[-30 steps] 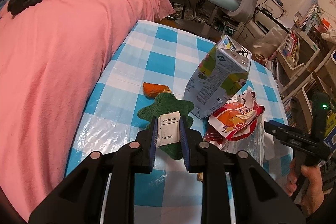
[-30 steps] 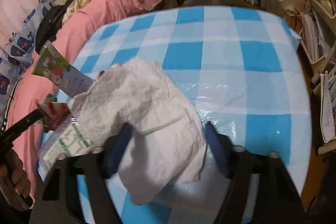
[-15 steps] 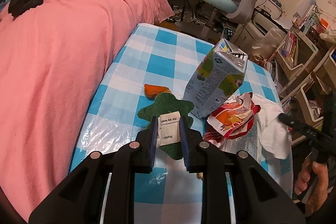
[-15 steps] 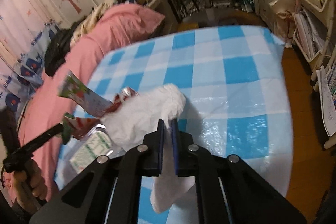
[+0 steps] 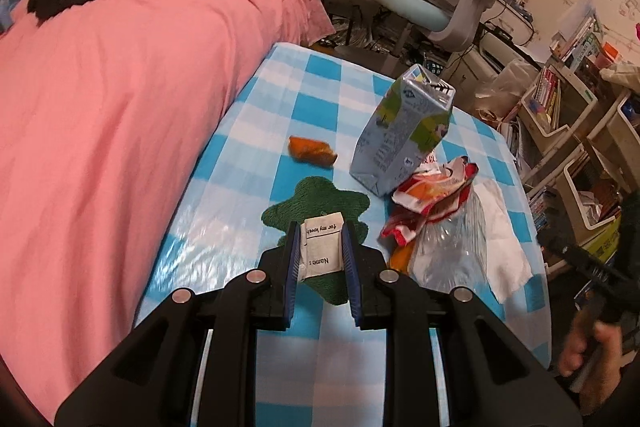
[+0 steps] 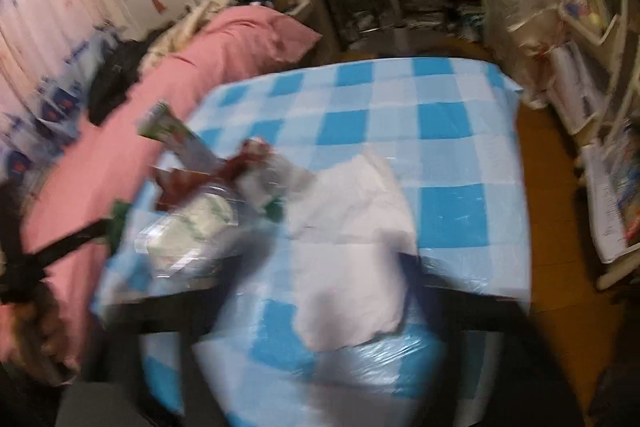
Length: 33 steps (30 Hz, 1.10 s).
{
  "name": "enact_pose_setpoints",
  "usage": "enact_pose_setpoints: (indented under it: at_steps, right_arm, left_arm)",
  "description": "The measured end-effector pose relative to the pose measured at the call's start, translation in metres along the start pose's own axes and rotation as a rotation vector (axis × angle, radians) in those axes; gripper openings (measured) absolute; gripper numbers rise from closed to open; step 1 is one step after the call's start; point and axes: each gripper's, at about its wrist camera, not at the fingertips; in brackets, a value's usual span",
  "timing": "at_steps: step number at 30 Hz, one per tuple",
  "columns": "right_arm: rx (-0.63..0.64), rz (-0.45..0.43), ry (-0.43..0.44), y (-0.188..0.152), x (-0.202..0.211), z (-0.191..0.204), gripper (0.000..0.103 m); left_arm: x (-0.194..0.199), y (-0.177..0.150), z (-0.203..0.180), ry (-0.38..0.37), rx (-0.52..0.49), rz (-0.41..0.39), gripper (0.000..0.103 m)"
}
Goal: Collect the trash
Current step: 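Grasp and lift the white tissue with the right tool while the left tool holds the green felt, then drop the tissue into the yellow bin with the right tool while the left tool drops the green felt there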
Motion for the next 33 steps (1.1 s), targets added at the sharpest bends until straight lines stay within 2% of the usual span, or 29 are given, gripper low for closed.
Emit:
enact_pose_setpoints:
  at_steps: [5,9,11,12,14,16,23,29,33]
  right_arm:
    - [0.086,0.07,-0.151,0.001,-0.037,0.007,0.092]
    - [0.116,0.134,-0.202,-0.004,-0.062,0.006,0.09]
    - [0.159,0.121,-0.233,-0.007,-0.064,0.011,0.074]
    - [0.171,0.116,-0.222,-0.008,-0.062,0.012,0.066]
    - [0.197,0.116,-0.204,-0.011,-0.058,0.017,0.022]
    - [0.194,0.127,-0.182,-0.013,-0.055,0.019,0.009]
    - [0.14,0.072,-0.001,-0.039,-0.011,0.025,0.008]
    - [0.246,0.024,0.152,-0.085,0.029,0.058,0.008]
    - [0.333,0.053,0.249,-0.116,0.042,0.08,0.008]
  left_arm:
    - [0.007,-0.012,0.003,-0.008,0.0,-0.002,0.02]
    - [0.008,-0.014,0.007,-0.014,0.003,0.001,0.02]
    - [0.009,-0.014,0.007,-0.017,0.001,-0.001,0.02]
    - [0.01,-0.015,0.007,-0.02,-0.003,-0.003,0.02]
    - [0.011,-0.016,0.005,-0.021,-0.008,-0.004,0.02]
    - [0.012,-0.018,0.002,-0.021,-0.017,-0.004,0.02]
    - [0.022,-0.038,-0.004,-0.022,-0.036,-0.011,0.02]
    - [0.036,-0.065,-0.014,-0.014,-0.056,-0.029,0.02]
    - [0.044,-0.084,-0.019,0.002,-0.069,-0.039,0.02]
Point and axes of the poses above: each gripper's, at about its wrist camera, not at the fingertips, and x roughly against the way its jaws point, z to its left, y to its top, and after that the axes turned 11 degrees about z, right-handed
